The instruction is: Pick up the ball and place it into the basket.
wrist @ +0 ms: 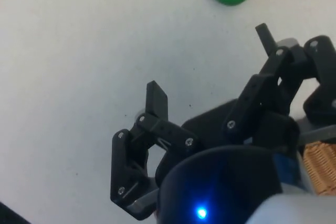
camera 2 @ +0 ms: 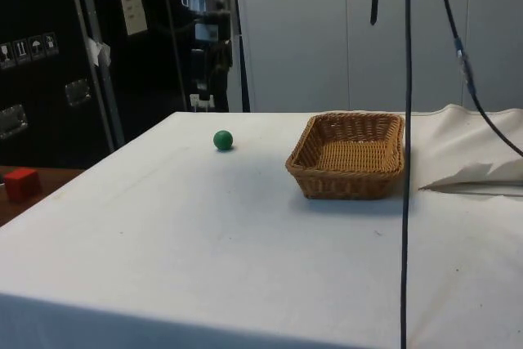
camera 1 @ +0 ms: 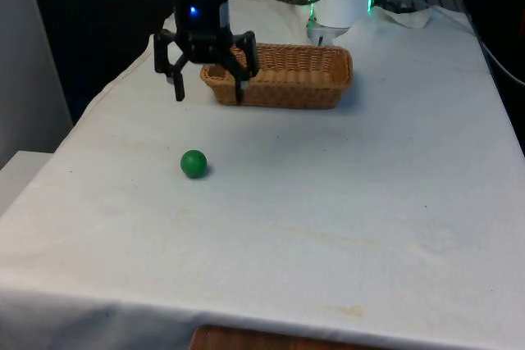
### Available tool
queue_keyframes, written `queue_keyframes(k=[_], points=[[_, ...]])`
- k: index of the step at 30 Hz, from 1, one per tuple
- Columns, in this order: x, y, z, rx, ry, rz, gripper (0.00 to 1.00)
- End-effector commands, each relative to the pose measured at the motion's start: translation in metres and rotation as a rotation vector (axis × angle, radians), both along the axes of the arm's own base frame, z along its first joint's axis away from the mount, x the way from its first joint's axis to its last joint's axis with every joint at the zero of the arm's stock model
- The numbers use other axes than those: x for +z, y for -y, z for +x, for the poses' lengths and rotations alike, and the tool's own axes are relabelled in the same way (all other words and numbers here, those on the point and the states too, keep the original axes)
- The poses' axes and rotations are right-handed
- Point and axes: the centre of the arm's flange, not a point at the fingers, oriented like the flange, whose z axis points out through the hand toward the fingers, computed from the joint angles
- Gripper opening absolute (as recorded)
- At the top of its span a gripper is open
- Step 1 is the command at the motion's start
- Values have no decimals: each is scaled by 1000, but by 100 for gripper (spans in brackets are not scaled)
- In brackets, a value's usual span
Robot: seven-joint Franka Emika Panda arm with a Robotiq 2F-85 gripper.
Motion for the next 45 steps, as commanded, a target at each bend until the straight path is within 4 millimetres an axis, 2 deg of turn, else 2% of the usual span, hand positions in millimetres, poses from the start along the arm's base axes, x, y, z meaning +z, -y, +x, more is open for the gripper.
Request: queue_keyframes(k=[1,4,5,12,21,24,30,45], points=[[-5,3,3,2,3,4,100],[-15,8,6,0,1,1,100],[-13,7,4,-2,-2,-4,100],[-43,16,5,-4,-6,14,100],[-69,22,6,-6,-6,37,100],[-70,22,5,-8,-7,32,100],[-88,30,17,-9,3,29,100],[-106,41,26,14,-18,-31,100]])
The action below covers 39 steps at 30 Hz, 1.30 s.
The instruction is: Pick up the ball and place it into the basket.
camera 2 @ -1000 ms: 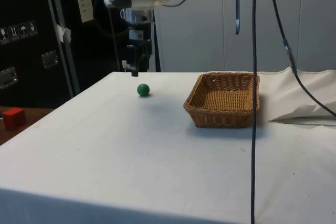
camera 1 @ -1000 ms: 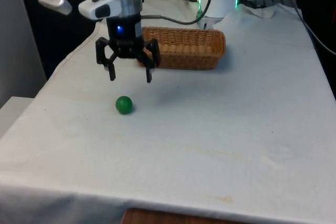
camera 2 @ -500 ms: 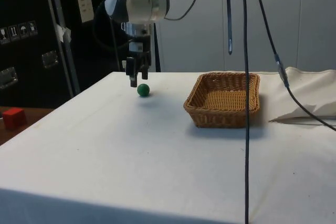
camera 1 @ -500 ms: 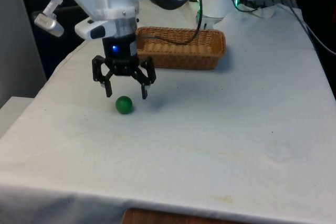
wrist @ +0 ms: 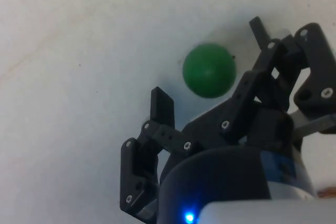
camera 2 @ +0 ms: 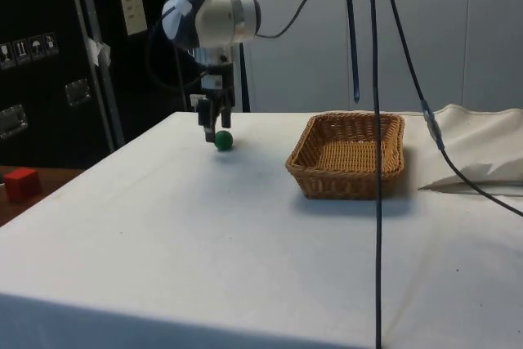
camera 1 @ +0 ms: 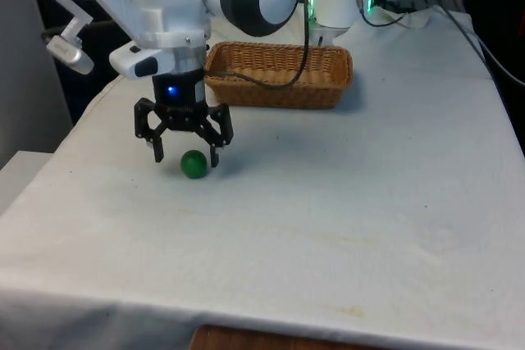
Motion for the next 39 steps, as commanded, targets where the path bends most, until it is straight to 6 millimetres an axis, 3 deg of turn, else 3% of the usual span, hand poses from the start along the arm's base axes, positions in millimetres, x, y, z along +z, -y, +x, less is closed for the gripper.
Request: queue_keyframes(k=[1,29,31,33,34,35,36,39], points=[[-3,2,2,7,-7,-6,100],[-10,13,-1,45,-51,-2,100],[-9,13,0,44,-50,4,90],[-8,12,-1,40,-50,-5,71],[-9,14,0,43,-50,8,71],[-10,13,1,45,-51,10,61],[-9,13,1,43,-51,13,42],[-9,14,1,43,-50,16,14]])
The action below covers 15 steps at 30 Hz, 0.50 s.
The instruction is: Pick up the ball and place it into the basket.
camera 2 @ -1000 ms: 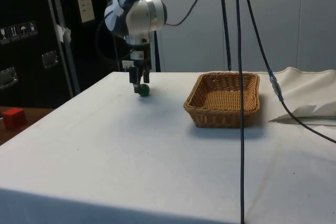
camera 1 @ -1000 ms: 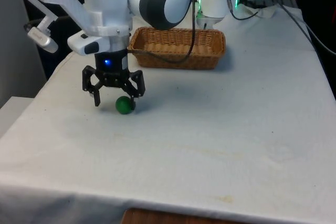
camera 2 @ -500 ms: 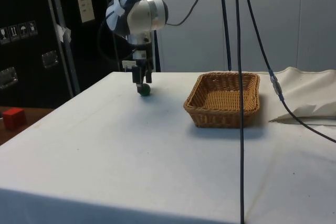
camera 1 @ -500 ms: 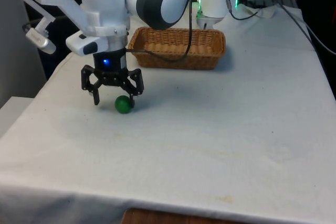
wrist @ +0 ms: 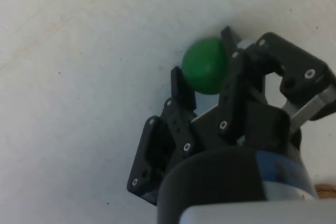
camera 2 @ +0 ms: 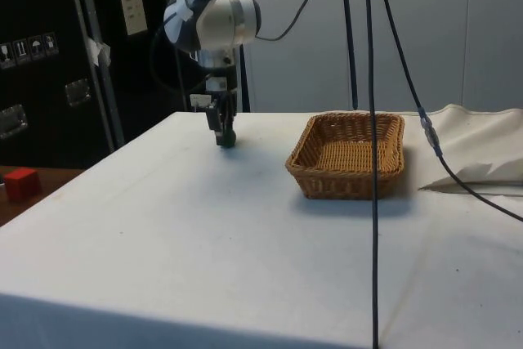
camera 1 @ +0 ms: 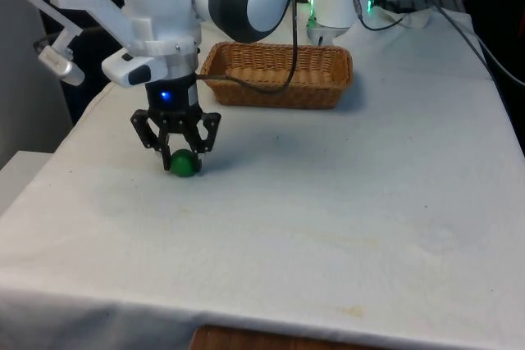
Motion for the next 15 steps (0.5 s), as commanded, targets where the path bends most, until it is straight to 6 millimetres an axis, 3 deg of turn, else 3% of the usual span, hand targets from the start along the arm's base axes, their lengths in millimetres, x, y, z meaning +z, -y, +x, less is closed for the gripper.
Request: queue_keyframes(k=[1,2,8,11,12,15], points=[[-2,1,2,3,0,12,5],[-1,1,2,3,1,12,0],[-1,1,2,3,2,17,0],[9,2,-1,2,3,16,0],[3,1,0,-1,5,7,0],[23,2,-6,-3,0,25,0]])
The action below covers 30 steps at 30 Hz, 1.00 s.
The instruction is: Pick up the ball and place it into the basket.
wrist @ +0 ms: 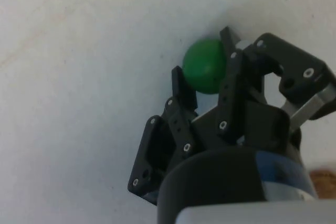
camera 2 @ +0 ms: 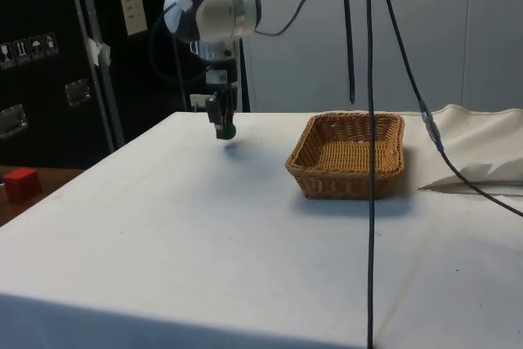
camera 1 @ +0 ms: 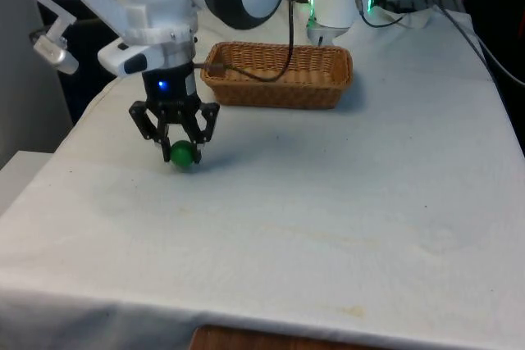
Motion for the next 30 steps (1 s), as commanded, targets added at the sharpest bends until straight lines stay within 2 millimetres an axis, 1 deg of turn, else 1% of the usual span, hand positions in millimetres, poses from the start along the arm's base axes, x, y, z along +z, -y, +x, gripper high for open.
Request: queue_keyframes(k=[1,4,5,8,10,14,15,22,23,24,30], points=[[9,-1,-4,0,2,2,0],[18,0,-10,-3,1,10,0],[15,0,-9,-4,1,14,0],[32,-1,-19,-5,3,20,0],[40,-1,-23,-8,4,23,0],[50,-2,-29,-11,8,38,0],[57,-3,-33,-11,6,35,0],[80,-8,-47,-15,9,49,0],[75,-6,-43,-11,12,55,0],[87,-9,-50,-17,11,54,0],[108,-14,-63,-28,15,69,0]])
